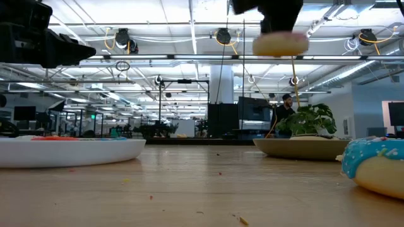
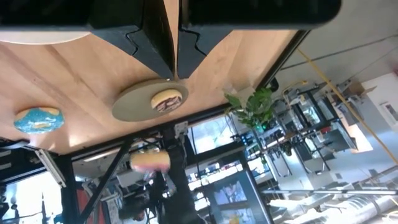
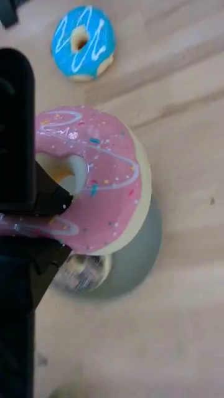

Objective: Pick & Place donuts
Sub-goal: Put the big pink donut on the gray plate

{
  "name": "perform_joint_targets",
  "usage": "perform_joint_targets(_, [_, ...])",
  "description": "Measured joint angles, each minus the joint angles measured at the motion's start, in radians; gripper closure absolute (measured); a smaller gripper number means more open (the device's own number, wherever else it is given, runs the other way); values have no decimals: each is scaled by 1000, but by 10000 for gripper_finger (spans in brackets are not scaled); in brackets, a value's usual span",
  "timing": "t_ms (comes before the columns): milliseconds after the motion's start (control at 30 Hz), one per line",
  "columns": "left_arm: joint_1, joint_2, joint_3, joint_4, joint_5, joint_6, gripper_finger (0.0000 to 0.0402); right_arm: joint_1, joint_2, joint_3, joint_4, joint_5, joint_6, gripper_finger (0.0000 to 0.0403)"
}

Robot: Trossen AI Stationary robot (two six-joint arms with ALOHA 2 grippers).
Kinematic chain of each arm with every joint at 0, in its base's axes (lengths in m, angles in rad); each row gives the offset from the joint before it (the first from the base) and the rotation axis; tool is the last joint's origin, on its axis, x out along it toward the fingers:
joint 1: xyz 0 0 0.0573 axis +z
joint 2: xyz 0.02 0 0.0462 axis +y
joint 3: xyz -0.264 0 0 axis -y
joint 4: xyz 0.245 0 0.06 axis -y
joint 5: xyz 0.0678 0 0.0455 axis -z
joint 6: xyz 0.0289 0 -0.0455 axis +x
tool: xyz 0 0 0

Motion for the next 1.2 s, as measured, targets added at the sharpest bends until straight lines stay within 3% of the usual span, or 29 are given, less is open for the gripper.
perform_joint_targets(233, [0,0,0,1,0,3,376,-72,2,-274,289,-212,-114,387])
perform_joint_targets(467, [0,0,0,0,0,3,376,-127,2,-470,452,-252,-115,387])
perform_joint_targets(633, [0,0,0,1,0,2,376,-130,1,-551,600,-303,-116,387])
perform_joint_targets(967, [0,0,0,2,0,2,376,-131,1,-669,712,-300,-115,386])
perform_joint_targets(1200, [0,0,0,2,0,2,376,-131,-2,-673,715,-290,-93,356])
